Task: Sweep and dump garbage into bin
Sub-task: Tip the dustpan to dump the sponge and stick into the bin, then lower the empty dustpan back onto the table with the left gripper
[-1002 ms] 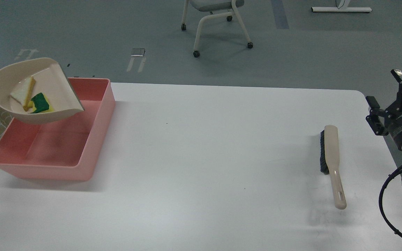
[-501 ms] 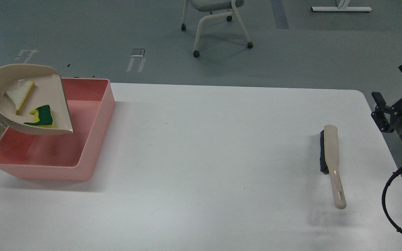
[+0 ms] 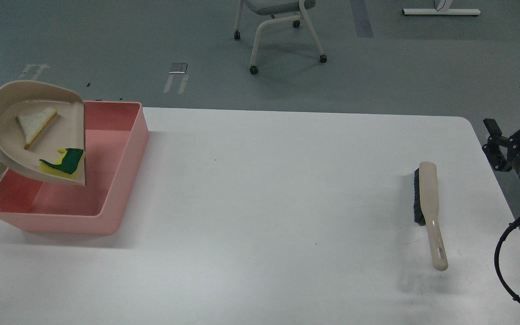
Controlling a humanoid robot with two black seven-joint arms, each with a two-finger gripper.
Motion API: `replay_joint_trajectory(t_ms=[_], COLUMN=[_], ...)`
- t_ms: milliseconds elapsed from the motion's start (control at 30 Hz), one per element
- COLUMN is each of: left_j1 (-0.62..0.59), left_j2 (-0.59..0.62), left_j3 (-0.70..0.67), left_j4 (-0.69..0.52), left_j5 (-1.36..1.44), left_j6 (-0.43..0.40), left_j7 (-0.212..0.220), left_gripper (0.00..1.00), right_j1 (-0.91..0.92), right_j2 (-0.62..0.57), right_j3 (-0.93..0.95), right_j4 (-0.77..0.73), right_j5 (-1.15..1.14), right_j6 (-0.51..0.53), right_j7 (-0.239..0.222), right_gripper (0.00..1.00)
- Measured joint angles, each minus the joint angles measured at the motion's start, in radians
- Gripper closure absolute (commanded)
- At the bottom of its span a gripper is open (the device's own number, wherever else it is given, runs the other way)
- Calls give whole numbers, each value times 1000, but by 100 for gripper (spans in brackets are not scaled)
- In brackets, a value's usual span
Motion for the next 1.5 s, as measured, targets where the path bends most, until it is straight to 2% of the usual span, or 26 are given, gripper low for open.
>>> replay_joint_trajectory(t_ms=[234,534,868,968,1035,1302,1402,1502], left_j1=[-16,-37,-272,-295,-305,-416,-455,-495], left_j2=[37,89,86,23,-54,-455,-590,-667], left_j3=[0,-10,-4,-3,-2,3,40,117], left_j4=[-111,-111,-89,-100,-108,-111,-108,-108], left_j5=[130,128,107,57,17,-21,-11,-7], left_j6=[8,9,-42,-71,-98,-122,-114,-73], left_j7=[0,0,1,1,16,193,232,240], left_gripper=[96,96,96,96,96,96,96,96], right_j1=[1,-11,-23,-25,-27,-48,-47,-47], right_j2=[-3,-8,-9,-9,-9,-8,-7,-9], right_j3=[3,15,34,43,52,59,59,61], right_j4=[56,86,91,89,83,52,52,52], right_j5=[0,-1,-2,-2,-2,-2,-2,-2], right_j6=[0,0,0,0,-1,-3,-3,-2], right_j7=[3,3,3,3,3,3,3,2], right_gripper=[6,6,6,6,6,6,6,6])
